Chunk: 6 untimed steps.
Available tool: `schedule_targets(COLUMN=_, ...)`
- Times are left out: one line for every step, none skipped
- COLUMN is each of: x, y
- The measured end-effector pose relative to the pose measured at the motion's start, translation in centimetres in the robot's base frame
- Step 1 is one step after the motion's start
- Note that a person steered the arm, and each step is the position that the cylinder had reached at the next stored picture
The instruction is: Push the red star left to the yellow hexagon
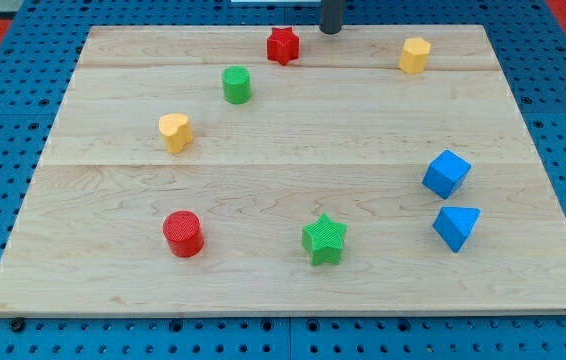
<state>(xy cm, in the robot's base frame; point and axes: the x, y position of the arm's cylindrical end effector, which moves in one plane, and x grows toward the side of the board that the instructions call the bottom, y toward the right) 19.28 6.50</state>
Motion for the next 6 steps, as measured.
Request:
schedule_targets(x=-0.1, y=-0.8)
schedule_targets(x=-0.1, y=-3.5)
schedule_targets(x=0.2, y=-3.4)
schedule_targets(x=0.2, y=-3.4)
schedule_targets(x=0.1, y=-3.3)
schedule_targets(x=0.2, y=-3.0)
